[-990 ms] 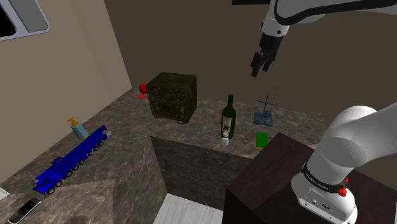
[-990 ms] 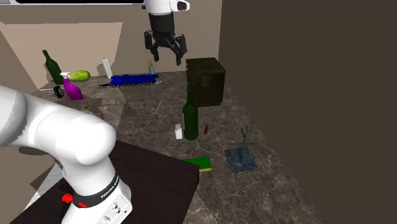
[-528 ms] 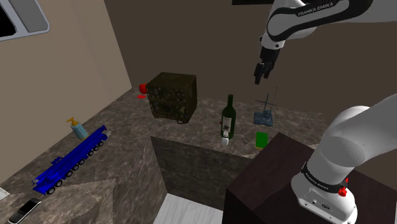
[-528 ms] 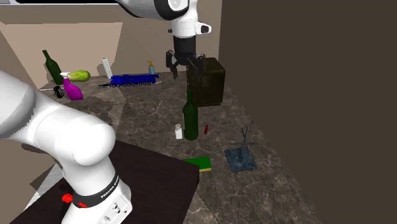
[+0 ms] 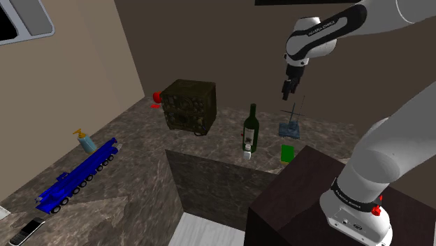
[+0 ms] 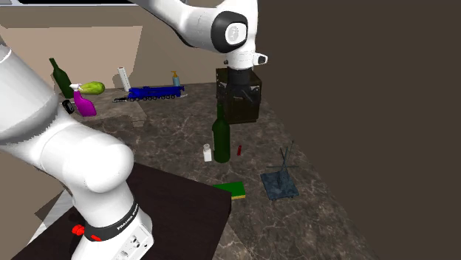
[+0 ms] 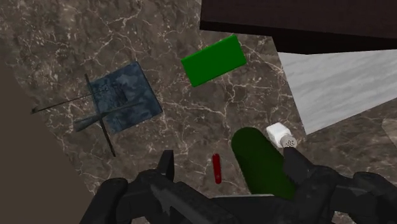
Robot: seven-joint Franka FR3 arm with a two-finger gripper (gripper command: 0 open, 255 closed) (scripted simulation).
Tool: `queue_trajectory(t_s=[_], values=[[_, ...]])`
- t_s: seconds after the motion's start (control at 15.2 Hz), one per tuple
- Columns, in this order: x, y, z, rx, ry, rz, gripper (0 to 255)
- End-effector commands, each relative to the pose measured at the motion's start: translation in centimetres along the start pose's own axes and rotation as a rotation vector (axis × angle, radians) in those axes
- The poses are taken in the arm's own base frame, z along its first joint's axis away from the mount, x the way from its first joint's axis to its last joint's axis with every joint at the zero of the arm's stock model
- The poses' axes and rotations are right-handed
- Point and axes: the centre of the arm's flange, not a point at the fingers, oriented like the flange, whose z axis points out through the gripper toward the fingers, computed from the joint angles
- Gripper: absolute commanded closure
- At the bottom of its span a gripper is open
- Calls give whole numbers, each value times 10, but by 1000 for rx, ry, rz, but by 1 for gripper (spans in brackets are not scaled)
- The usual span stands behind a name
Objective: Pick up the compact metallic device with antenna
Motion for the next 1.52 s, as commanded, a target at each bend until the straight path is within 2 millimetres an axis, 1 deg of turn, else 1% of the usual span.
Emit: queue_trajectory(t_s=[0.0,1.19,1.45], values=[[5,20,19,-5,-16,-19,0],[46,189,176,-33,-148,-169,0],[46,190,197,-33,-148,-169,0]])
